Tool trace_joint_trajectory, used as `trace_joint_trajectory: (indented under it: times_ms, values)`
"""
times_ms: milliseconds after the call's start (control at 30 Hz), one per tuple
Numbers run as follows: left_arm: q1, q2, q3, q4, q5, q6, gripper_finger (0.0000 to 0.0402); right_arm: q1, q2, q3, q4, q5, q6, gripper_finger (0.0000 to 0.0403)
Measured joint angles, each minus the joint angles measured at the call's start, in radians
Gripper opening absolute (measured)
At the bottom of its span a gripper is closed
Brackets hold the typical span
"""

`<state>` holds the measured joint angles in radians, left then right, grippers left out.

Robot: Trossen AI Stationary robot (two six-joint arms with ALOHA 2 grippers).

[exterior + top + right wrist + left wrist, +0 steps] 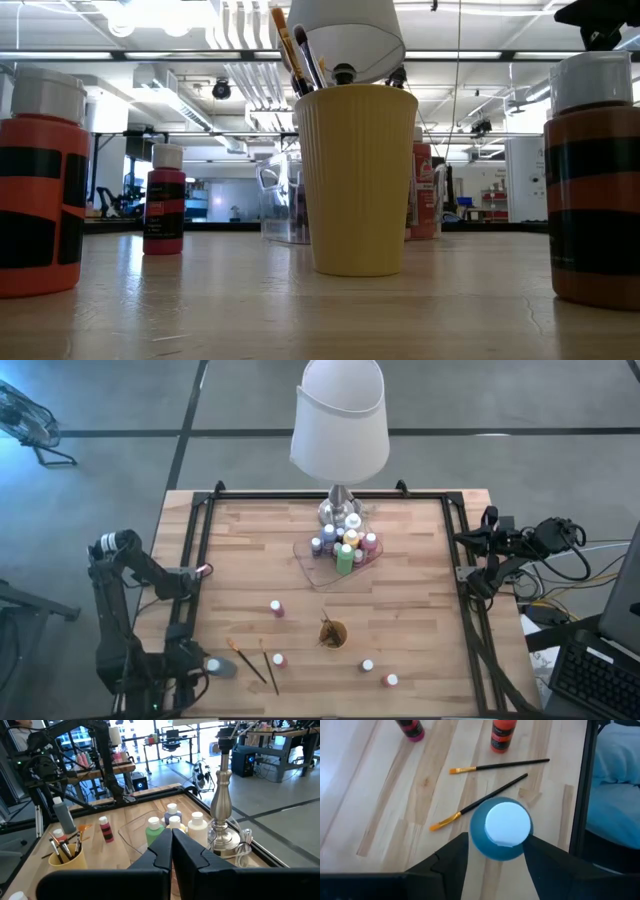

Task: Pick & Place Paint Supplies
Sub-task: Put the dark green bottle into the transparent bin

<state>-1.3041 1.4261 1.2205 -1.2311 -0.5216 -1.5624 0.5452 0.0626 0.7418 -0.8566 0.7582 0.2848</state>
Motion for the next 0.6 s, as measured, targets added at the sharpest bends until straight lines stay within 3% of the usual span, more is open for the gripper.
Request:
trace_joint_trajectory:
  times_ms: [600]
  values:
    - [0.032, 0.051, 0.000, 0.055, -0.053, 0.121, 0.0193, 0.000, 0.000, 0.000, 0.000, 0.000, 0.000, 0.0008]
